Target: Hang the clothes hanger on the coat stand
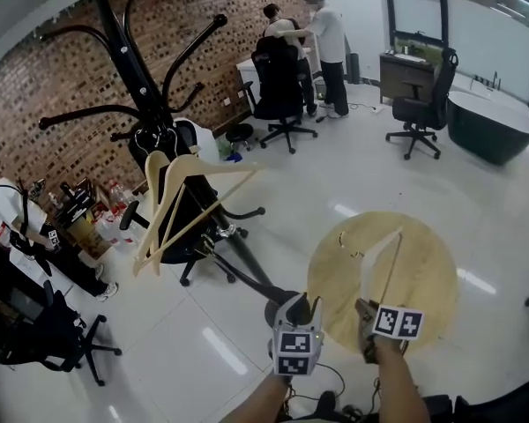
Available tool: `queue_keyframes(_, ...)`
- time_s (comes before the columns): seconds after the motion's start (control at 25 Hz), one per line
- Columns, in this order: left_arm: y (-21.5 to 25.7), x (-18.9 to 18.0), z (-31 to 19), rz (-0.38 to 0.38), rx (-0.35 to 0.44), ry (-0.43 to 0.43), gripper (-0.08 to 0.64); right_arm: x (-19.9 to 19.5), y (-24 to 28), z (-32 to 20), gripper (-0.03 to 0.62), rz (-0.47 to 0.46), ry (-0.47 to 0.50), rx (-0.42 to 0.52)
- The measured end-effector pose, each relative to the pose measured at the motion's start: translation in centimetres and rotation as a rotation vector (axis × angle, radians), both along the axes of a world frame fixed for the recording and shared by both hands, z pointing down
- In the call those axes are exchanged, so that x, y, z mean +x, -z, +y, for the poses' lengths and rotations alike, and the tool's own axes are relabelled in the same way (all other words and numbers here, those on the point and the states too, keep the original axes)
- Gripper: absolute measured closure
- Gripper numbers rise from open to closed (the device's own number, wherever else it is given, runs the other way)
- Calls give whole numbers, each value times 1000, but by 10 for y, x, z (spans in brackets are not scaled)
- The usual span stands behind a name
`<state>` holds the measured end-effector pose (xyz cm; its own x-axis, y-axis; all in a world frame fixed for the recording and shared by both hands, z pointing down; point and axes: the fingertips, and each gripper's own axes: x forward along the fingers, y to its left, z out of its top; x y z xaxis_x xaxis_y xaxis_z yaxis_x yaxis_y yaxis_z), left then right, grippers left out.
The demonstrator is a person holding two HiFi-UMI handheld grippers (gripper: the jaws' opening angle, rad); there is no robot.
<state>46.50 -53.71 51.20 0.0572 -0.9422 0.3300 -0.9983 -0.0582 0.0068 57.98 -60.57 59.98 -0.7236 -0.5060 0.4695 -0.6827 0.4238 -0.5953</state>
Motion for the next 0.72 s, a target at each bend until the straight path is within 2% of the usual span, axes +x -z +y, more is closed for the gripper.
queue_keyframes(0.24, 37, -9, 24, -13, 75, 28, 445, -6, 64, 25, 502, -125, -9, 83)
queue_keyframes(0.52, 92, -21, 66, -55, 152, 24, 445, -14, 136, 75, 502, -201, -17, 189)
queue_keyframes(0.72, 116, -65, 124, -64, 194, -1, 444, -56, 165, 137, 502, -227, -34, 227)
